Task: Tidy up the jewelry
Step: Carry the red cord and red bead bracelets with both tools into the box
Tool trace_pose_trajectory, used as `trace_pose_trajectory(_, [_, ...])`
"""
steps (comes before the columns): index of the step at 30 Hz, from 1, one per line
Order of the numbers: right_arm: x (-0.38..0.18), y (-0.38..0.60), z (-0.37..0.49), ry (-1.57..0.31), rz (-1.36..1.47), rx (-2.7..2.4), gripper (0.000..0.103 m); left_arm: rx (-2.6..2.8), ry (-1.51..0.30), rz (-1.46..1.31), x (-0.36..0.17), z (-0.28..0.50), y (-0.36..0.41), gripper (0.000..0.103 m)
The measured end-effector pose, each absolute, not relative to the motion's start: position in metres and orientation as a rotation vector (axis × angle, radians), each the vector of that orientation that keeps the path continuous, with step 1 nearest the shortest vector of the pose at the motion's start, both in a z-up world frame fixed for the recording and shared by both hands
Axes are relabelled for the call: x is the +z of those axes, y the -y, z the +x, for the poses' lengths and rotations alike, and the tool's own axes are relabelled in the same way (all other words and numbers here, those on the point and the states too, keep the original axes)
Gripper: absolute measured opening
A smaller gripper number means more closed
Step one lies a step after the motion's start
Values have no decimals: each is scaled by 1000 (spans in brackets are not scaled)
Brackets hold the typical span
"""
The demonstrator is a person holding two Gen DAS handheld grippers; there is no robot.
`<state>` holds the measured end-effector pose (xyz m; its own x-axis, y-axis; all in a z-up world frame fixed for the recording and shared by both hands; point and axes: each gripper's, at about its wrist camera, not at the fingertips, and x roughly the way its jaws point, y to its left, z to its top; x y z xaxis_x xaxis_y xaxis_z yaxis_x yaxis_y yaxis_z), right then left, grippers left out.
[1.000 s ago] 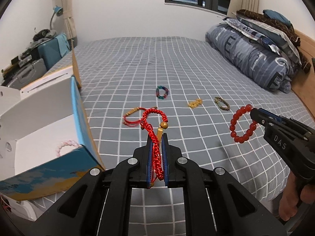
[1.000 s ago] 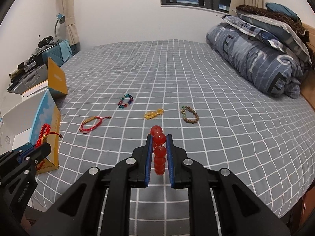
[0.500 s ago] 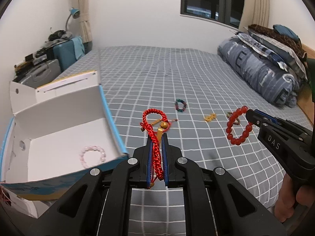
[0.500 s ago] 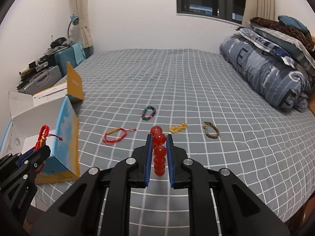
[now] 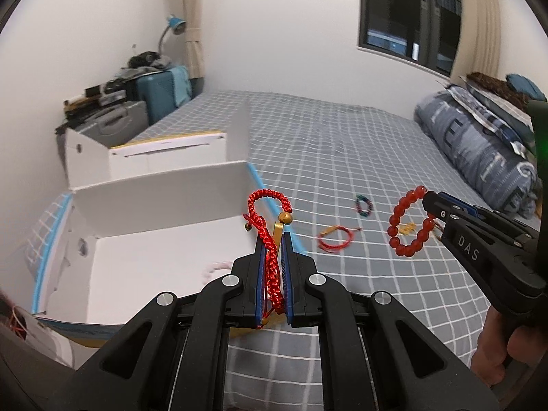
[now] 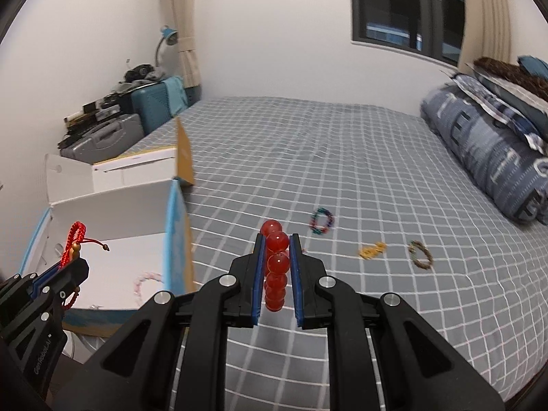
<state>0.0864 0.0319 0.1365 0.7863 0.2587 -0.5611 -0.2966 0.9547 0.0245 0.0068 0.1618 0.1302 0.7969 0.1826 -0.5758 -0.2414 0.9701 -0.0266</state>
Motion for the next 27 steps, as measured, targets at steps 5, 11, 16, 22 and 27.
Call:
trace_pose_trajectory(5, [140, -72, 83, -576, -97, 354, 13, 292, -601, -122, 132, -2, -195, 8])
trace_pose_trajectory(11, [141, -121, 77, -559, -113, 427, 13, 387, -591, -149, 130, -17, -238, 8])
trace_pose_trajectory(16, [136, -160, 78, -567, -127, 484, 13, 451, -593, -154, 126, -24, -265, 8])
trace_pose_trajectory(22, [121, -198, 78, -597, -150, 536, 13, 516, -613, -167, 115, -27, -295, 8])
trace_pose_trajectory(27, [105, -222, 83, -634, -169, 554, 13, 543, -634, -180, 107, -26, -313, 8])
